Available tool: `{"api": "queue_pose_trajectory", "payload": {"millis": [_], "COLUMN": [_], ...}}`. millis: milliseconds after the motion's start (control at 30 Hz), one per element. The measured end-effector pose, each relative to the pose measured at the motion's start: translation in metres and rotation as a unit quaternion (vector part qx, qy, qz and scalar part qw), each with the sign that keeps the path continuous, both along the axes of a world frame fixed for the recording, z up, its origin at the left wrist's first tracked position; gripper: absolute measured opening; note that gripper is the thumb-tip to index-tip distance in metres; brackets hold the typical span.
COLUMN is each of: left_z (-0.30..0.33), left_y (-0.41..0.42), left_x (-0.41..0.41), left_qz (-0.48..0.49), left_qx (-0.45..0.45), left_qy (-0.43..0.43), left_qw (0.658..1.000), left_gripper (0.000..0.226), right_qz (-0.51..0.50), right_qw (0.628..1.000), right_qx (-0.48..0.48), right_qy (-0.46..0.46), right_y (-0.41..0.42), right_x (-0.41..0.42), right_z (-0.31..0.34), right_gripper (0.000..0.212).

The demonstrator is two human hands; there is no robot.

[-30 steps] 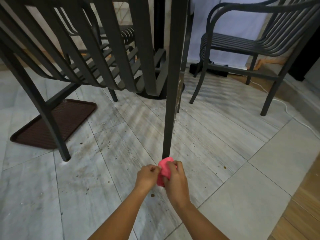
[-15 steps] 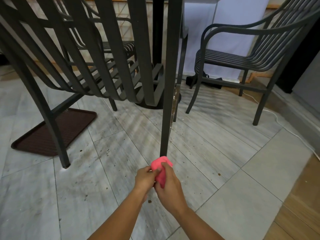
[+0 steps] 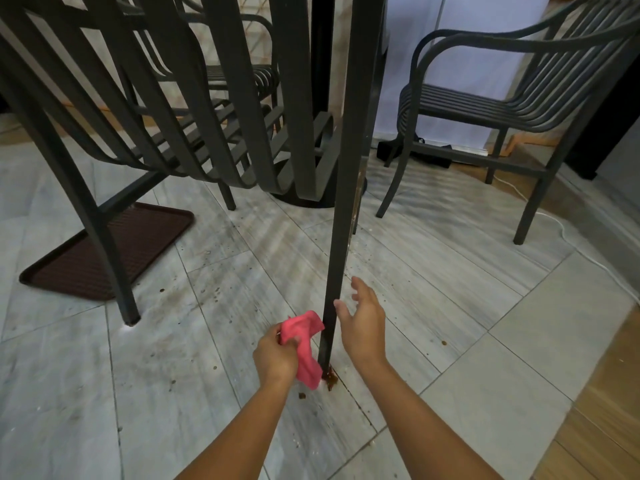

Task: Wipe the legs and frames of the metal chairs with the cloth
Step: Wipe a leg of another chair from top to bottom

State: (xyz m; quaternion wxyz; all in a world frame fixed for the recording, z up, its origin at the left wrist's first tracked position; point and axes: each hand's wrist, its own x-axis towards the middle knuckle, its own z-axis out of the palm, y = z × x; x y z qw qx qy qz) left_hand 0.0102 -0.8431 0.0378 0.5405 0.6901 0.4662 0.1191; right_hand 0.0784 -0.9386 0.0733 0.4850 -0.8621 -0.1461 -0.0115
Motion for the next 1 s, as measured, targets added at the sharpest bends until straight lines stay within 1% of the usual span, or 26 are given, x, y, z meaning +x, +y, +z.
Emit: {"api": "queue_pose_trajectory", "payload": {"millis": [100,167,300,467,633,1000], "left_z": [-0.008,-0.014,-0.025,-0.036,-0.047,-0.06], "left_y": [0.002,-0.001,-0.011,-0.021,-0.022,-0.019], "left_x": [0.004,0.008,0.018,0.027,0.031,0.034], "left_qz": [0.017,0.012,-0.023,-0.008,0.007,0.001], "left_qx": [-0.006,-0.015,-0.041,-0.056,-0.041,-0.023], "left_qy": [-0.003,-0.023,-0.091,-0.137,-0.154,-0.147], "left_qw": [1.0,1.0,0.995,0.989,0.987,0.989], "left_gripper": [0.04,0.04,0.04,0.037,0.034,0.035], "right_qz": [0.027,0.036,0.018,0.016,0.013,0.004], "right_qw": [0.999,0.999,0.999,0.999,0.999,0.999], "right_qx": [0.024,0.025,0.026,0.024,0.033,0.043], "right_qy": [0.029,0.023,0.007,-0.017,-0.022,-0.018], "right_y": [0.009,0.013,0.015,0.013,0.014,0.015], "right_x": [0.009,0.013,0.021,0.03,0.029,0.029], "right_z": [0.002,0.0,-0.01,-0.015,-0.021,-0.026], "right_gripper": [0.049,0.042,0.028,0.024,0.024,0.025]}}
